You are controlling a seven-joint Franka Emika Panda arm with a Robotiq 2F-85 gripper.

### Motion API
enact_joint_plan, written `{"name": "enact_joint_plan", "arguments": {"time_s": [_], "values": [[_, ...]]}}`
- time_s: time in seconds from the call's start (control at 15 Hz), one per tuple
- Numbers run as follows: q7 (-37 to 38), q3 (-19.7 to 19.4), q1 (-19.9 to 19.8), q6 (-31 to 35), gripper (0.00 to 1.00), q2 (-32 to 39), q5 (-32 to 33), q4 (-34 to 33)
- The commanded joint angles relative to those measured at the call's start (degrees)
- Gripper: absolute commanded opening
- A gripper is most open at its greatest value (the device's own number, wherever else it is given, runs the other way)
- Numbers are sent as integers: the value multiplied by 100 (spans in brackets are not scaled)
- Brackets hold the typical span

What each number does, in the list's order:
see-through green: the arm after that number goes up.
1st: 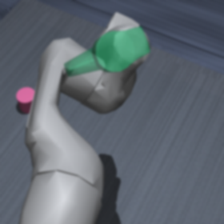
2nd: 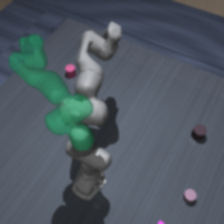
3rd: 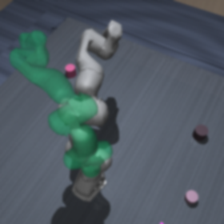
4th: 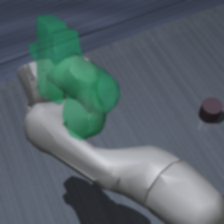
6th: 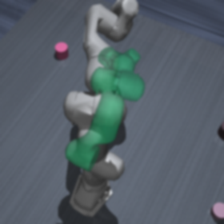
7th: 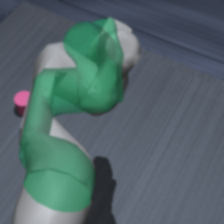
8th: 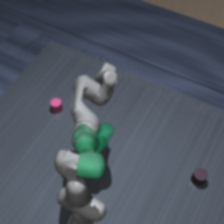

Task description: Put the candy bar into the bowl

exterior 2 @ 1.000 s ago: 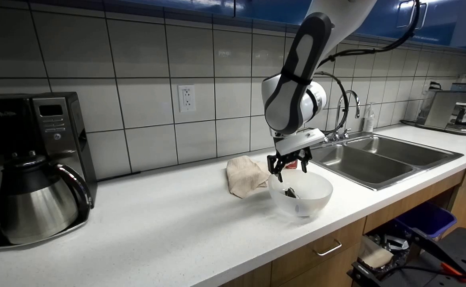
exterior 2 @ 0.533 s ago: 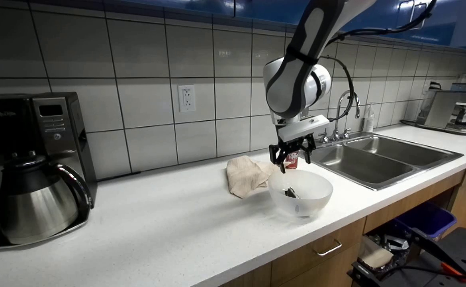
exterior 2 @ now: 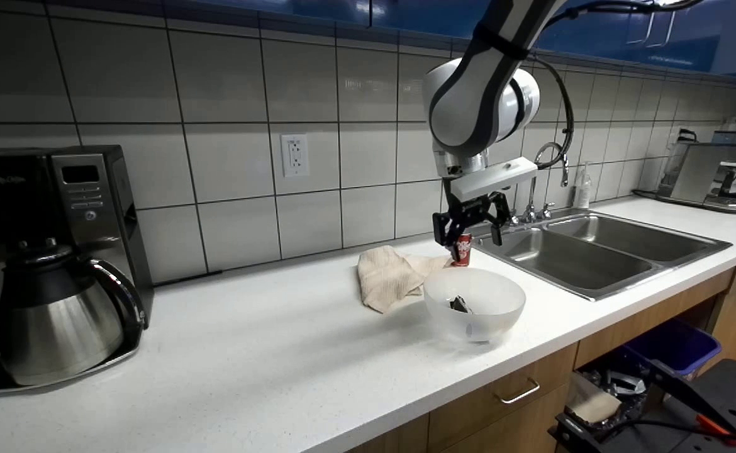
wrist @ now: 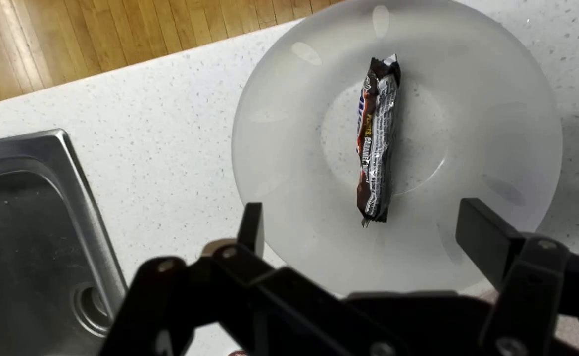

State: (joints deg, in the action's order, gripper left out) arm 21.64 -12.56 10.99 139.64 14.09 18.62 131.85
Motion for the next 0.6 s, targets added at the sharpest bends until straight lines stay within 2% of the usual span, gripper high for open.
{"name": "enact_joint_plan", "arguments": {"time_s": [0.0, 0.4, 0.47, 0.53], "values": [[-92, 254, -267, -122, 100, -707, 256, 552], [-589, 519, -608, -37, 100, -1768, 335, 1440], [-301, 610, -615, -27, 100, -1174, 307, 1006], [-383, 645, -677, -24, 100, -1344, 295, 1135]]}}
